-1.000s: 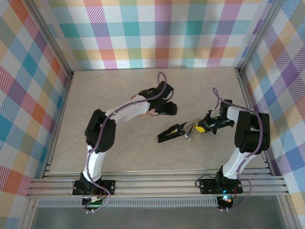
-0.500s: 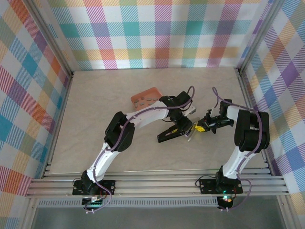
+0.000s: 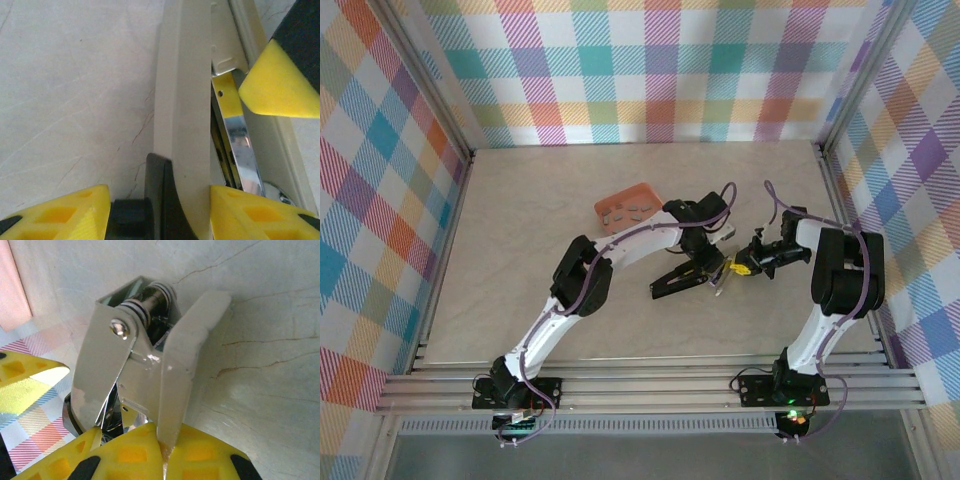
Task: Load the staples into the stapler
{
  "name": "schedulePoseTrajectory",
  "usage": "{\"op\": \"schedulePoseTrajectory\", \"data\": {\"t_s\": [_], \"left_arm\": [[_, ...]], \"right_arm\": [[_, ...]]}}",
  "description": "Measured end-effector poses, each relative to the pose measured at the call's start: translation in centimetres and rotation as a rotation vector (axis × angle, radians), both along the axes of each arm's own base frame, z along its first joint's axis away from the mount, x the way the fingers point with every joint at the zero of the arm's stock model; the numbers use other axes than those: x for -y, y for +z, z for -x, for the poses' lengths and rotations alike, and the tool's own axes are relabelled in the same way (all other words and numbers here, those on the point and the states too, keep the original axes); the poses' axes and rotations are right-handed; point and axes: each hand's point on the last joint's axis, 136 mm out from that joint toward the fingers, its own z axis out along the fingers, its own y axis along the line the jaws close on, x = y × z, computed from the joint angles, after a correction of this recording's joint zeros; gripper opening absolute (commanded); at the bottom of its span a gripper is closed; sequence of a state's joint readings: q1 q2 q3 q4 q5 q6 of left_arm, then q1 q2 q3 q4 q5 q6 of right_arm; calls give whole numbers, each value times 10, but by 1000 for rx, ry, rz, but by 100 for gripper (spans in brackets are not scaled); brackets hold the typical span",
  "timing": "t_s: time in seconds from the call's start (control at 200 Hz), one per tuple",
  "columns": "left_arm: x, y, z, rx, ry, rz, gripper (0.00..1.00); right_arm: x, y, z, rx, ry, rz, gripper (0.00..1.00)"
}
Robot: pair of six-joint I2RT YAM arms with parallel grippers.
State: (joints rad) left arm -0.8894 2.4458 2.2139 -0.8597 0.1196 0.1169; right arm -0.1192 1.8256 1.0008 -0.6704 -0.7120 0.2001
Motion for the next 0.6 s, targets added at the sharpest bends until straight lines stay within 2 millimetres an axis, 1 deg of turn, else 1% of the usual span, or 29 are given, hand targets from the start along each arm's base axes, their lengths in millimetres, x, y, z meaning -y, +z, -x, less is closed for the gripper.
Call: {"op": "schedulePoseTrajectory", "data": {"t_s": [0.05, 0.22, 0.285, 0.315, 0.37, 0.465, 0.545, 0.6], "left_arm": [[1, -2, -2, 2, 2, -1, 61], [0, -23, 2, -30, 1, -26, 61], [-1, -24, 3, -35, 0, -26, 57], [-1, -25, 3, -36, -1, -28, 54], [-3, -27, 2, -30, 1, -36, 43], [-5, -27, 1, -18, -9, -49, 28], [-6, -26, 3, -19, -29, -56, 14], [-8, -24, 3, -24, -23, -58, 6]], "right_arm": [[-1, 1, 1, -1, 2, -6, 2], [-1, 1, 1, -2, 5, -10, 2], [-1, 1, 3, -9, 5, -9, 2], [-1, 1, 3, -9, 5, -10, 2], [-2, 1, 3, -11, 7, -10, 2], [-1, 1, 3, 0, 17, -6, 2], [-1, 3, 0, 17, 25, -4, 2], [-1, 5, -1, 22, 31, -1, 2]]}}
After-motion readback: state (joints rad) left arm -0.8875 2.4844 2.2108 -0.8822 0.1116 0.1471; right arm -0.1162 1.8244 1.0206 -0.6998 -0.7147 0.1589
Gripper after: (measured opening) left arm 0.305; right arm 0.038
